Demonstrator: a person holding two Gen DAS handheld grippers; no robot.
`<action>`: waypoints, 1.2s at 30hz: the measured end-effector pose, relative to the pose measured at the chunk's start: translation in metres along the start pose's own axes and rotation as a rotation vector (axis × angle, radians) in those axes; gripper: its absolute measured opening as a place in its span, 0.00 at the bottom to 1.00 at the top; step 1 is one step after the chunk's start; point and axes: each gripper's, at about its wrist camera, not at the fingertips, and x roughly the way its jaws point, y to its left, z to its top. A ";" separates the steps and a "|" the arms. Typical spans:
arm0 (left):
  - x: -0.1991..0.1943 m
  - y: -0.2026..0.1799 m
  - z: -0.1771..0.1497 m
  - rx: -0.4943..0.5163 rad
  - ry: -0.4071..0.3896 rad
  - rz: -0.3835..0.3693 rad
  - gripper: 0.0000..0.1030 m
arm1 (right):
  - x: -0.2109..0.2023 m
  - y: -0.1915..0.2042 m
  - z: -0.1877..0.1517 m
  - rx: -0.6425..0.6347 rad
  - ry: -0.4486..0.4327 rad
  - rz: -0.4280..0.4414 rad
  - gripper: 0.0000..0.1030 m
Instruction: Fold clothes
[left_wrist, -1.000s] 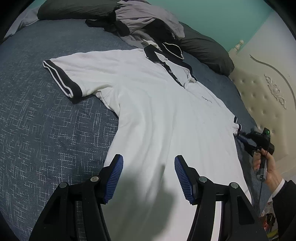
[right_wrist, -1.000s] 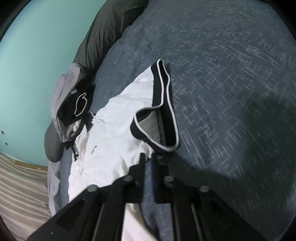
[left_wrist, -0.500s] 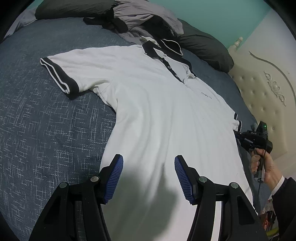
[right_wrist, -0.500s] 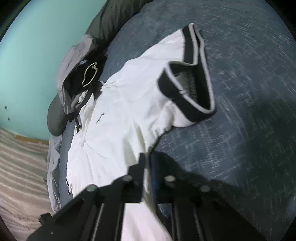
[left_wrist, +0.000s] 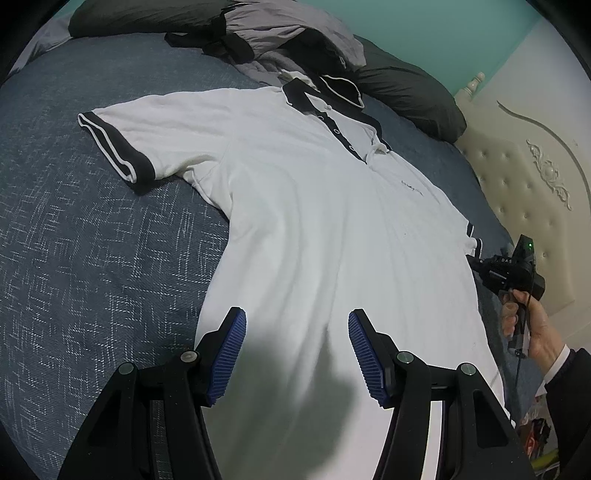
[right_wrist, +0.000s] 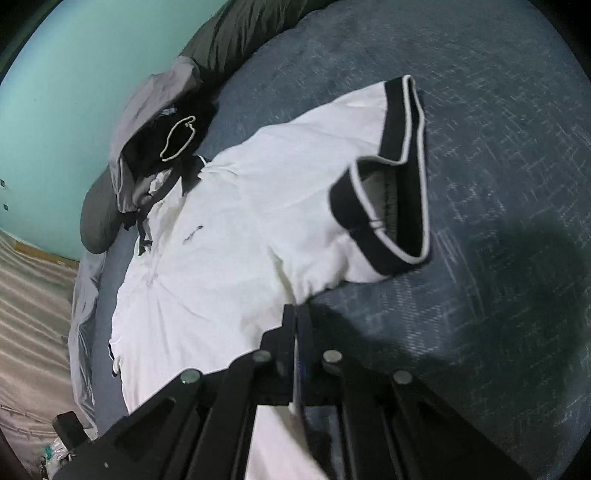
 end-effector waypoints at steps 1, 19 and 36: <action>0.000 0.000 0.000 0.001 -0.001 0.000 0.60 | -0.001 -0.003 0.000 0.022 0.004 0.015 0.04; 0.000 -0.001 0.001 -0.001 -0.002 -0.011 0.60 | -0.010 0.011 -0.044 -0.092 0.079 -0.036 0.16; 0.001 0.000 0.000 -0.004 0.005 -0.012 0.60 | -0.021 0.005 -0.039 -0.071 0.044 -0.119 0.03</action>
